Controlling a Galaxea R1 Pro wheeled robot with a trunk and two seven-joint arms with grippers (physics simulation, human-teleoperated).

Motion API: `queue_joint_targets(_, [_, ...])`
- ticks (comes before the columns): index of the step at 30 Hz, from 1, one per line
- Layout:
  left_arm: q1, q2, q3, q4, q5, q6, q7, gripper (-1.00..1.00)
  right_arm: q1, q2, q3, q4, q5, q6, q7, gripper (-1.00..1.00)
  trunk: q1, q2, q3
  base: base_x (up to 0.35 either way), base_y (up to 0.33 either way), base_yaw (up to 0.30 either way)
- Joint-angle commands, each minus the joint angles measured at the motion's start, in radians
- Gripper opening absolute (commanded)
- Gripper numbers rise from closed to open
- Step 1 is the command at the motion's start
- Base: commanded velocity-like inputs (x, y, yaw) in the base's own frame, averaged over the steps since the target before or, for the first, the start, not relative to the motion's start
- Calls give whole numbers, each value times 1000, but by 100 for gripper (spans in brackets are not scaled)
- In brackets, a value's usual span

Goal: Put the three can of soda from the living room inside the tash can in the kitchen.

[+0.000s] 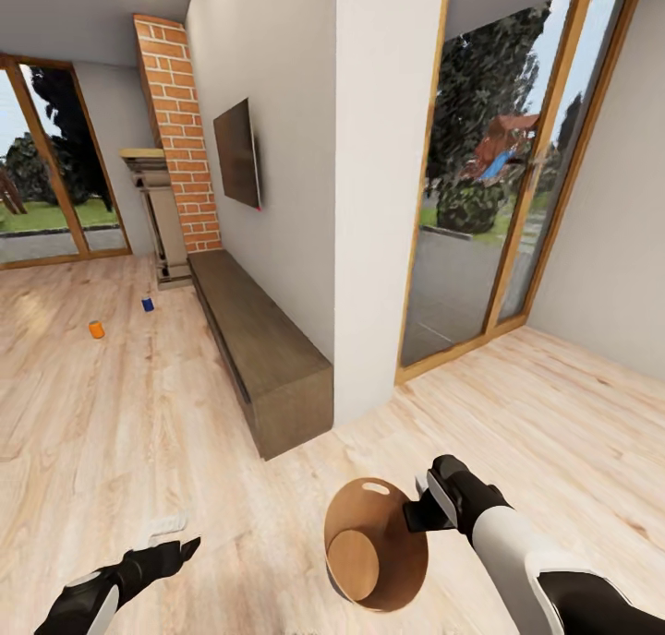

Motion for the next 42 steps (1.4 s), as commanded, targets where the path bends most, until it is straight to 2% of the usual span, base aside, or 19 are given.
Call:
queue_joint_targets(1, [0, 0, 0, 0, 0, 0, 0, 100, 0, 0, -3, 0, -18, 1, 0, -100, 0, 0, -1, -161, -229, 173])
queue_joint_targets(11, [0, 0, 0, 0, 3, -9, -6, 100, 0, 0, -3, 0, -18, 0, 0, -100, 0, 0, -12, -84, -14, 174])
queue_joint_targets(35, [0, 0, 0, -1, 9, -8, -10, 100, 0, -2, -3, -2, -18, -1, 0, -100, 0, 0, -37, -212, 225, 173])
queue_joint_targets(42, [0, 0, 0, -1, 8, -9, -9, 100, 0, -2, -4, -3, -18, -3, 1, -100, 0, 0, -41, -278, 173, 72])
